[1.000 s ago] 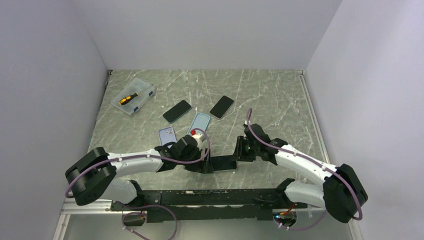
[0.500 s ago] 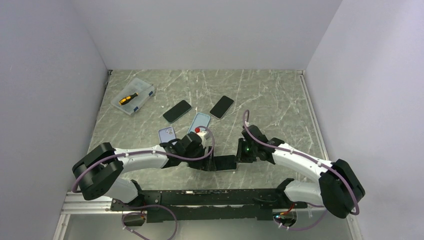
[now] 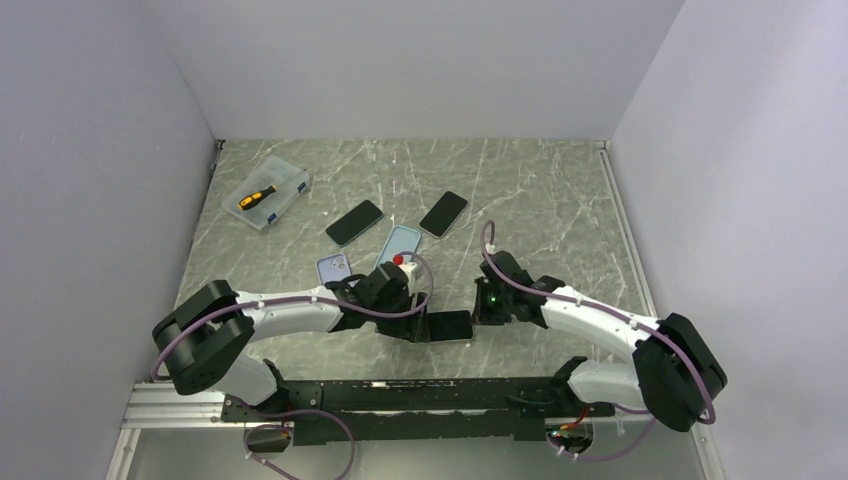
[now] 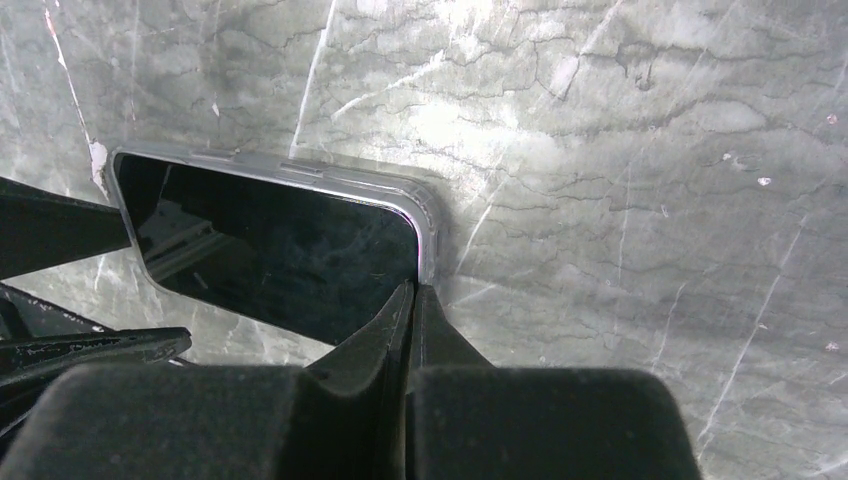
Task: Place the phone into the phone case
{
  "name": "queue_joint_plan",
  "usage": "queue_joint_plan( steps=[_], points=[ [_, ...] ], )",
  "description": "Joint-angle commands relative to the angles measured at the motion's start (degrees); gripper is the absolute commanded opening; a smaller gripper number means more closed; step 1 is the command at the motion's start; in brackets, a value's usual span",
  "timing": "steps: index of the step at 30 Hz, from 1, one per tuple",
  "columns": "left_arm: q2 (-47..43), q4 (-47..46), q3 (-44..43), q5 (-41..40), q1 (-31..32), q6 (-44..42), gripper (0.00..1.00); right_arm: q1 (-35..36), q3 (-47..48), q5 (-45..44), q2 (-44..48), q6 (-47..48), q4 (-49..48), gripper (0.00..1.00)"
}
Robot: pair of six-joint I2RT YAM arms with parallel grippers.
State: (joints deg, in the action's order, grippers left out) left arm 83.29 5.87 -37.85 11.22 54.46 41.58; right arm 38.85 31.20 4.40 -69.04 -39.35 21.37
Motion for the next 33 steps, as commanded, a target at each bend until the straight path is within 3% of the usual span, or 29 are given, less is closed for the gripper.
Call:
queue_joint_plan(
  steps=[1,25,33],
  points=[
    [2.21,-2.05,-2.61,1.71,0.30,-1.41,0.71,2.66,-1.34,0.84,-2.68,-1.03,-3.93,0.00],
    [4.08,-4.30,-1.79,3.31,0.29,-1.32,0.68,16.40,-5.38,-1.11,-20.94,-11.20,-18.06,0.00],
    [2.72,-1.54,-2.41,1.42,0.30,-1.96,0.69,17.31,-0.90,-5.92,-16.18,-9.72,-10.08,0.00]
  ],
)
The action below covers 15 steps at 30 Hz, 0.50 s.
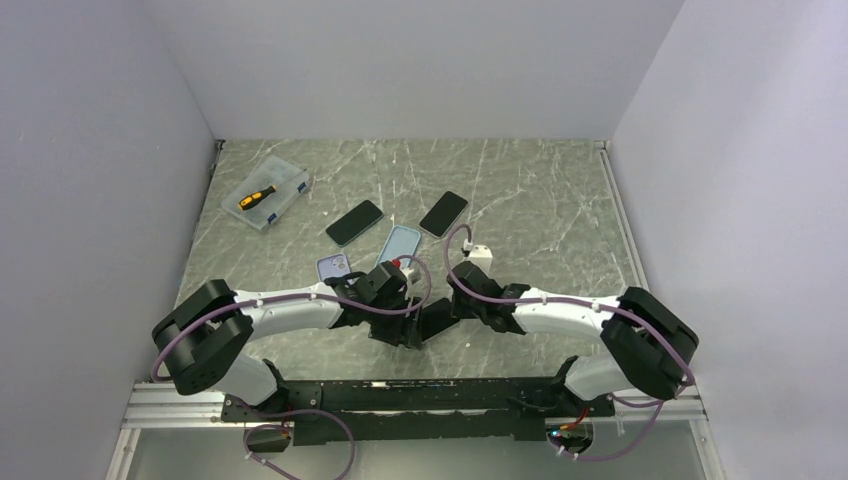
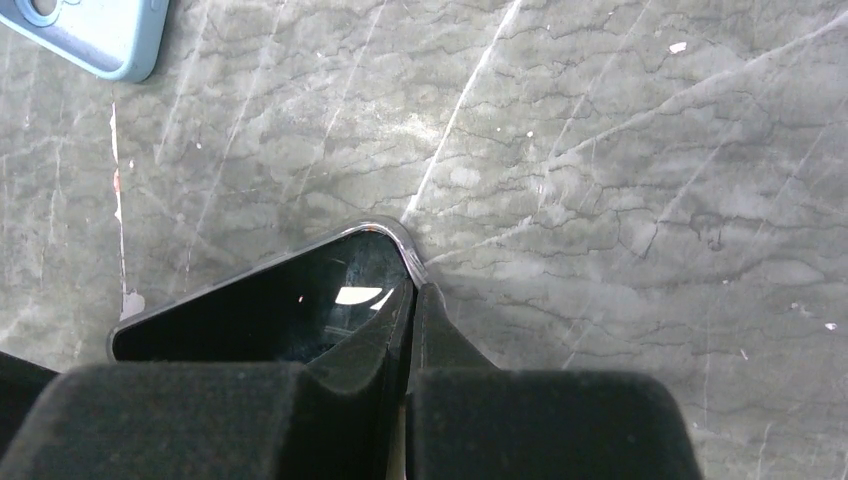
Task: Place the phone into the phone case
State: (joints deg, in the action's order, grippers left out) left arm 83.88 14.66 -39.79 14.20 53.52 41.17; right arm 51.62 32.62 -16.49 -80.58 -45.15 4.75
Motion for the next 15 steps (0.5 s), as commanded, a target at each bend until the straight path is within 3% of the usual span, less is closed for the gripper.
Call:
queue_joint_plan(
  steps=[1,6,15],
  points=[
    [1.76,-9.94,-0.39,-2.00,1.23,-1.54,0.69,4.55,-1.52,13.86,-3.41,-3.54,8.15,0.00],
    [0.19,-7.41,-0.38,-4.45,1.16,-1.74,0.74,4.49,2.94,9.63,1.66,-1.70,14.91,0.01],
    [-2.77,-3.49,0.14,-8.27,1.16,-1.96,0.78,4.46,8.92,7.44,3.87,0.94,19.76,0.11]
  ],
)
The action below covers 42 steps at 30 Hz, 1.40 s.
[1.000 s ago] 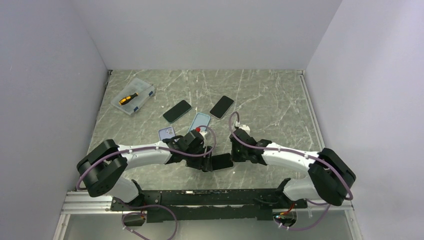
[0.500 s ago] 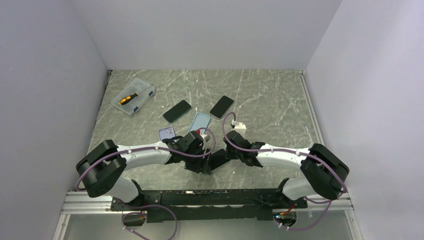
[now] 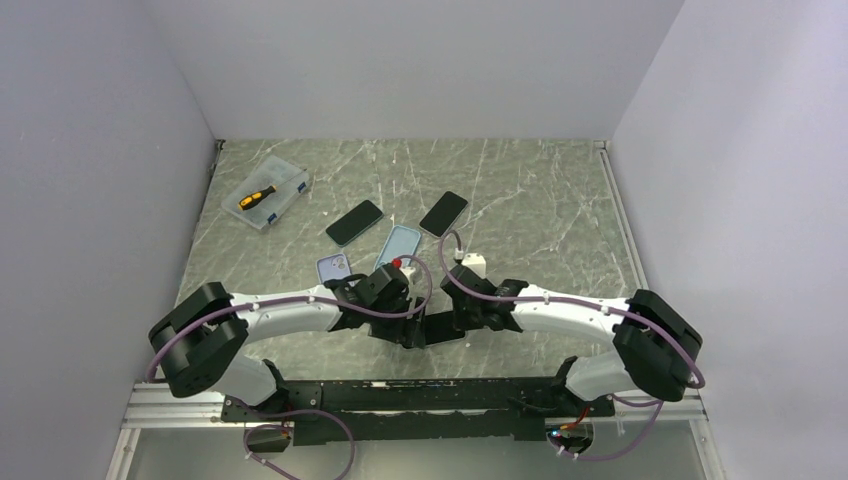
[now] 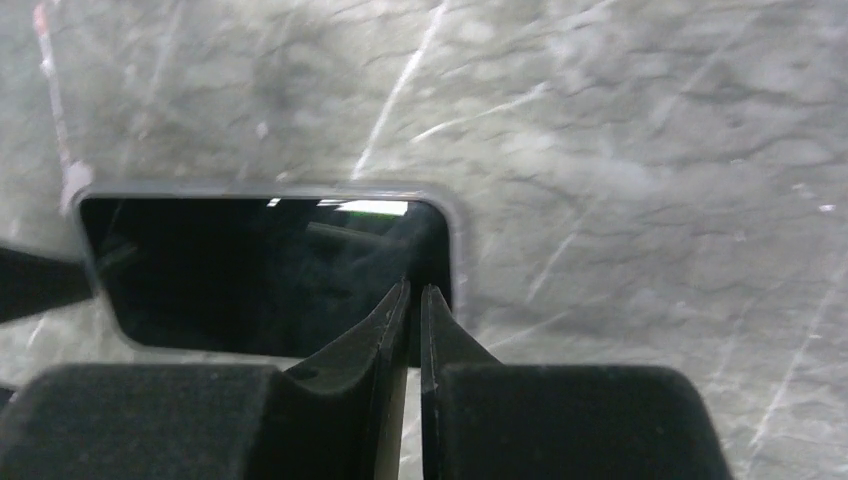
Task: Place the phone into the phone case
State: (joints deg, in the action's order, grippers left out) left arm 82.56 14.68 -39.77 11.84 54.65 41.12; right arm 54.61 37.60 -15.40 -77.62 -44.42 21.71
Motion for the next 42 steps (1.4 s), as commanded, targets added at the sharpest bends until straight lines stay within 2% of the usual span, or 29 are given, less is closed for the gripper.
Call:
queue_joint_plan(
  steps=[1,8,12,17,29,36,42],
  points=[
    [-1.86,-2.99,0.21,-6.45,0.02,-2.00,0.78,1.46,4.60,6.00,0.94,0.50,3.21,0.12],
    [-5.60,1.05,1.54,-10.13,0.09,-2.02,0.81,1.45,6.14,6.64,1.44,1.53,3.52,0.15],
    [-9.31,3.70,2.61,-11.66,0.04,-1.53,0.83,1.44,5.10,8.85,-0.38,0.90,-0.33,0.00],
    [-14.45,7.19,4.07,-15.06,0.02,-0.96,0.85,1.38,4.46,9.85,-3.35,0.05,-5.05,0.00],
    [-24.60,11.44,5.69,-16.93,-0.25,-0.08,0.89,1.62,3.88,14.92,-13.67,-0.23,-12.53,0.00],
    [-27.32,11.55,6.63,-16.75,-0.97,0.45,0.90,3.41,0.83,17.60,-13.30,-1.24,-13.78,0.00],
    [-26.73,10.30,6.55,-15.70,-1.46,0.49,0.90,3.75,-3.48,17.26,-8.96,-2.51,-13.05,0.00]
  ],
)
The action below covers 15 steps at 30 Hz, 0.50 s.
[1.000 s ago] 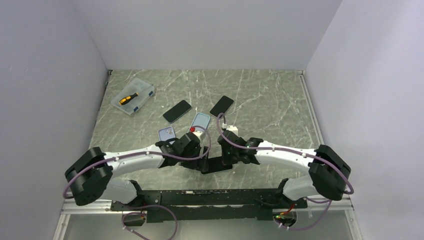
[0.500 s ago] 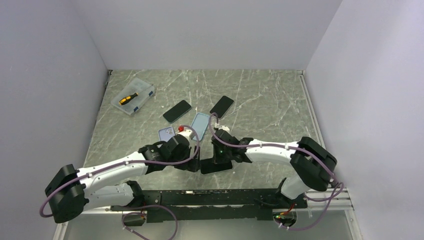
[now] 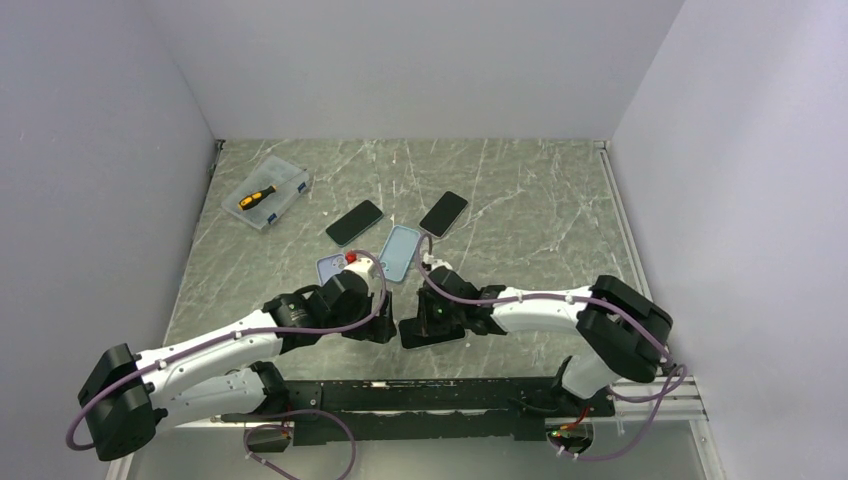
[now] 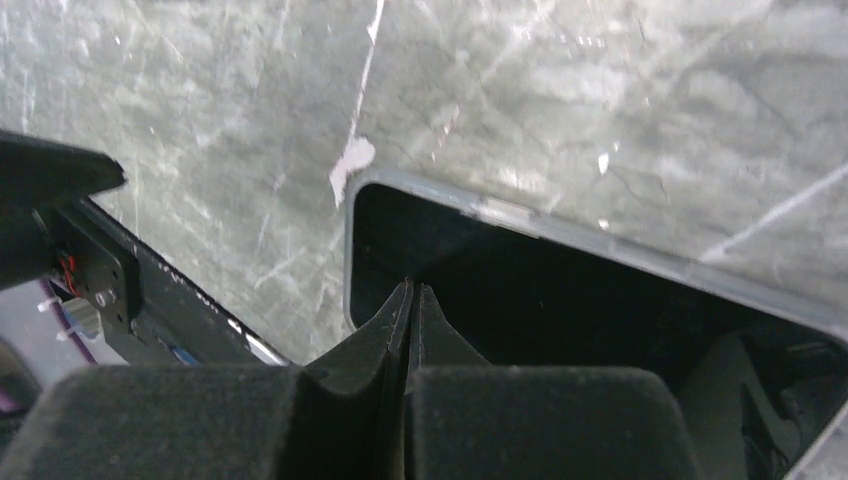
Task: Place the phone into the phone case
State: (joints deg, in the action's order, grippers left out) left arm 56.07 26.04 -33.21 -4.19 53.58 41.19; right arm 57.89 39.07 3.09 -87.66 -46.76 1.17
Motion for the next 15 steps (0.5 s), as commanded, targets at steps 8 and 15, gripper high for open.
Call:
queue_joint_plan(
  steps=[8,15],
  points=[
    [1.29,-2.16,-0.56,1.53,-0.74,0.29,0.90,0.47,-5.91,-5.81,8.80,-0.19,13.07,0.00],
    [2.16,-3.45,-1.23,3.48,-0.85,0.56,0.90,0.47,-0.03,-9.94,16.27,2.41,20.93,0.20]
  ],
)
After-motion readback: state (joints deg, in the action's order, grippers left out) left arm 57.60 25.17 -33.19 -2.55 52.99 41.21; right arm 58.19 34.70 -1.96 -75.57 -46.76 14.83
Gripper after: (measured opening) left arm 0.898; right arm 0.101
